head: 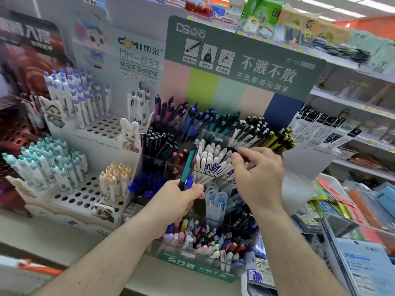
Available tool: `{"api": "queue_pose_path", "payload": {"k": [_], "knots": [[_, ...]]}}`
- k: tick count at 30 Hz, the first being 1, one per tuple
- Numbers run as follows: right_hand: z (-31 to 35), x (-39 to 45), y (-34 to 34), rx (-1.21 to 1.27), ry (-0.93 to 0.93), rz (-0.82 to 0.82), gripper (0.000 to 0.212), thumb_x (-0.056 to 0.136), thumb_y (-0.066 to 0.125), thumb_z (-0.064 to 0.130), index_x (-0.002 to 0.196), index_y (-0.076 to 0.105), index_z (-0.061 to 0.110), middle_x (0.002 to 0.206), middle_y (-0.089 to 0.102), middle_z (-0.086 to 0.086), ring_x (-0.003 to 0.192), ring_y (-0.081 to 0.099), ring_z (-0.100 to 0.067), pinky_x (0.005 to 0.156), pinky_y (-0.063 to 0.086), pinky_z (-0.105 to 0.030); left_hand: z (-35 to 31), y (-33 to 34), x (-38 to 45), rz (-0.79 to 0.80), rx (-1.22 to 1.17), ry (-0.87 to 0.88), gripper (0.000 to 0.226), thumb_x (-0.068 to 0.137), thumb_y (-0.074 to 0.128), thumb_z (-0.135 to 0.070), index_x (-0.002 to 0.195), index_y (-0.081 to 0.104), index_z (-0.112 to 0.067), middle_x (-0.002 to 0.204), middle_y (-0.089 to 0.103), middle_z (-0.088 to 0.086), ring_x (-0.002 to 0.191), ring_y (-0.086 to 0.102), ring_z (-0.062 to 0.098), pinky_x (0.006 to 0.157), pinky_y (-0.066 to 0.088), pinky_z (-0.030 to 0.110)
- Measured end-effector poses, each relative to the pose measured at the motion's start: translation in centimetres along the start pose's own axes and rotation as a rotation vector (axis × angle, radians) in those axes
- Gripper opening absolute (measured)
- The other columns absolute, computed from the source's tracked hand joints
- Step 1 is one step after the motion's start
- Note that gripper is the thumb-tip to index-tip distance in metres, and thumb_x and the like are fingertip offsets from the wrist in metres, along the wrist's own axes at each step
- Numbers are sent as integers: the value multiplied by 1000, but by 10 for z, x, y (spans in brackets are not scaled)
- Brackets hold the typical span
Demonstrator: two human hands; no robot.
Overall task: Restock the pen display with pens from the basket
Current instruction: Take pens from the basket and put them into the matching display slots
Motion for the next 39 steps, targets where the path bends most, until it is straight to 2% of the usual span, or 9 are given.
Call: {"api": "queue_pose_path", "payload": {"k": [3, 6, 10, 12, 17, 22, 27, 36, 39], "knots": [[21, -10, 10, 401, 146, 178, 22, 89, 72, 33, 109, 70, 26, 86, 69, 10, 77, 64, -6, 75, 56, -28, -2, 0, -2, -31, 147, 8, 28, 97, 55, -37, 91, 71, -15, 46, 43, -14, 36, 34, 3, 45, 29, 24], [37, -20, 21, 442, 131, 289, 30, 85, 76, 35, 112, 62, 31, 80, 66, 9, 66, 59, -3, 64, 52, -18, -4, 4, -2, -2, 243, 14, 32, 97, 56, -37, 97, 68, -8, 41, 37, -14, 34, 29, 4, 44, 26, 21], [40, -16, 19, 504, 118, 217, 17, 87, 76, 17, 98, 71, 28, 71, 68, 4, 66, 64, -11, 64, 57, -25, -13, 2, -1, 44, 257, 80, 26, 93, 61, -35, 99, 67, -11, 52, 41, -11, 39, 32, 2, 41, 29, 14], [35, -10, 13, 642, 213, 144, 20, 86, 75, 9, 97, 73, 26, 77, 72, -3, 70, 69, -17, 66, 59, -27, -24, -3, -2, 76, 109, 113, 16, 89, 68, -31, 102, 69, -21, 57, 50, -10, 42, 37, 3, 41, 32, 15], [16, 4, 0, 979, 535, -67, 15, 89, 70, 2, 101, 71, 11, 72, 73, -1, 58, 67, -10, 56, 55, -19, -54, -12, 1, 139, -421, 233, 45, 81, 55, -34, 120, 62, -11, 75, 64, 6, 42, 34, 11, 40, 18, 21], [13, 15, -2, 1065, 590, -71, 13, 91, 68, 4, 98, 71, 15, 83, 73, -5, 62, 70, -13, 61, 57, -23, -73, -10, 6, 209, -724, 281, 33, 85, 51, -29, 108, 69, -13, 73, 63, 4, 40, 37, 8, 38, 21, 19], [18, 23, -3, 1164, 601, -53, 14, 96, 60, 2, 103, 69, 10, 80, 72, -6, 59, 69, -12, 57, 57, -22, -88, -2, 14, 359, -812, 346, 40, 63, 87, -40, 96, 78, -18, 75, 65, 0, 43, 45, 6, 36, 31, 16], [20, 67, -51, 737, 187, -462, 21, 92, 68, 10, 113, 72, 15, 78, 72, 7, 78, 72, -28, 73, 62, -37, -88, -6, 26, 194, -815, 245, 27, 83, 53, -25, 104, 65, -13, 68, 57, -5, 42, 37, 5, 37, 19, 16], [27, 83, -46, 581, 73, -466, 23, 92, 69, 14, 114, 73, 12, 80, 69, 13, 74, 70, -10, 73, 61, -30, -85, -6, 27, 196, -792, 224, 31, 84, 52, -28, 106, 64, -11, 67, 55, -5, 44, 36, 5, 39, 20, 17]]}}
Point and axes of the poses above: each hand's wrist, its own x-axis towards the middle knuckle, its own y-axis out of the palm, z = x × y, the point moved 6 cm from there along x, towards the middle knuckle
